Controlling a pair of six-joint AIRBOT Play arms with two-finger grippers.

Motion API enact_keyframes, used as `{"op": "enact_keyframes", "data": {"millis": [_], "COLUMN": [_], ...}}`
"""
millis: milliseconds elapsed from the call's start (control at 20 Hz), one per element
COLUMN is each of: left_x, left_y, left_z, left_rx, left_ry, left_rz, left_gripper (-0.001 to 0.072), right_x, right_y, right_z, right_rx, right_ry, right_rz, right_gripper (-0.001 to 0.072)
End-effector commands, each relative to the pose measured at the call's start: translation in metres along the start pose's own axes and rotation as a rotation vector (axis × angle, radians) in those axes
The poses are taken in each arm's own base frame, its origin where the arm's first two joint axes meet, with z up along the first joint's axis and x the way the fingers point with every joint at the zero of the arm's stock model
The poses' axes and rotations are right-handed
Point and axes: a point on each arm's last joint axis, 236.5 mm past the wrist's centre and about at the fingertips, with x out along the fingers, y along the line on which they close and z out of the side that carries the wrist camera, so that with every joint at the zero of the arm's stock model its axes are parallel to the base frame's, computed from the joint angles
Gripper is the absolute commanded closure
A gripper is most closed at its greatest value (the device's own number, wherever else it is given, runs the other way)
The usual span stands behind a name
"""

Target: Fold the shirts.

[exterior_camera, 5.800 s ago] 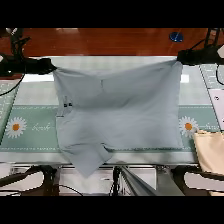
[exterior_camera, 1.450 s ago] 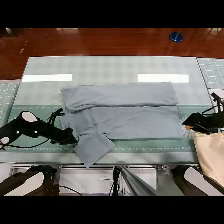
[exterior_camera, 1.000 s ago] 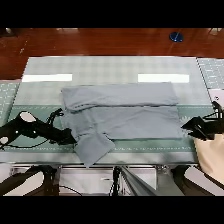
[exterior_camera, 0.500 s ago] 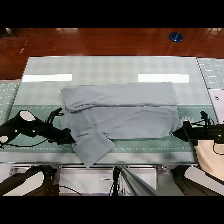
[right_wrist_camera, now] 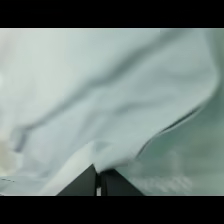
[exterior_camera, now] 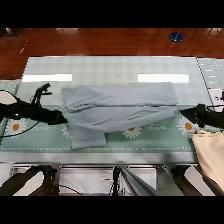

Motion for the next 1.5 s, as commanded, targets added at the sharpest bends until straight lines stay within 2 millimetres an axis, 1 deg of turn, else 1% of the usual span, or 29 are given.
{"op": "enact_keyframes", "data": {"millis": [0,100,150,250,350,400,500,550,600,700,850,900,1000,1100,1250,1350,1450], "left_x": [-0.045,-0.061,-0.063,-0.052,-0.041,-0.039,-0.041,-0.041,-0.038,-0.024,-0.004,0.0,0.004,0.004,0.002,0.007,0.019], "left_y": [-0.025,-0.019,-0.016,-0.009,0.0,0.004,0.011,0.015,0.019,0.029,0.044,0.048,0.053,0.056,0.059,0.064,0.072], "left_z": [0.044,0.08,0.091,0.095,0.101,0.108,0.128,0.137,0.142,0.147,0.151,0.154,0.163,0.175,0.191,0.192,0.19], "left_rx": [0.09,0.099,0.094,0.07,0.046,0.042,0.075,0.092,0.09,0.067,0.036,0.03,0.028,0.034,0.044,0.038,0.02], "left_ry": [-0.154,-0.282,-0.304,-0.257,-0.231,-0.239,-0.285,-0.303,-0.297,-0.256,-0.204,-0.195,-0.192,-0.204,-0.22,-0.212,-0.186], "left_rz": [0.018,0.062,0.067,0.046,0.038,0.041,0.064,0.076,0.076,0.064,0.051,0.049,0.049,0.053,0.056,0.055,0.053], "left_gripper": [0.0691,0.069,0.0691,0.0691,0.0691,0.0691,0.0691,0.0691,0.0691,0.0691,0.069,0.069,0.069,0.069,0.069,0.069,0.069], "right_x": [-0.016,-0.014,-0.012,-0.003,0.006,0.009,0.017,0.023,0.031,0.051,0.086,0.096,0.108,0.111,0.105,0.103,0.103], "right_y": [0.057,0.044,0.037,0.034,0.037,0.039,0.04,0.039,0.035,0.026,0.008,0.002,-0.008,-0.014,-0.018,-0.02,-0.022], "right_z": [0.041,0.044,0.045,0.051,0.069,0.08,0.103,0.111,0.117,0.118,0.111,0.11,0.116,0.131,0.155,0.162,0.163], "right_rx": [-0.039,-0.061,-0.08,-0.141,-0.208,-0.229,-0.245,-0.249,-0.24,-0.214,-0.199,-0.203,-0.204,-0.211,-0.218,-0.221,-0.225], "right_ry": [-0.186,-0.186,-0.174,-0.141,-0.138,-0.143,-0.15,-0.143,-0.127,-0.078,-0.019,-0.013,-0.036,-0.097,-0.197,-0.224,-0.226], "right_rz": [0.19,0.127,0.087,0.024,-0.026,-0.053,-0.093,-0.109,-0.127,-0.133,-0.158,-0.177,-0.206,-0.236,-0.269,-0.281,-0.288], "right_gripper": [0.0681,0.0681,0.0681,0.0681,0.0681,0.0681,0.0681,0.0681,0.0681,0.0681,0.0681,0.068,0.0681,0.0681,0.0681,0.0681,0.068]}}
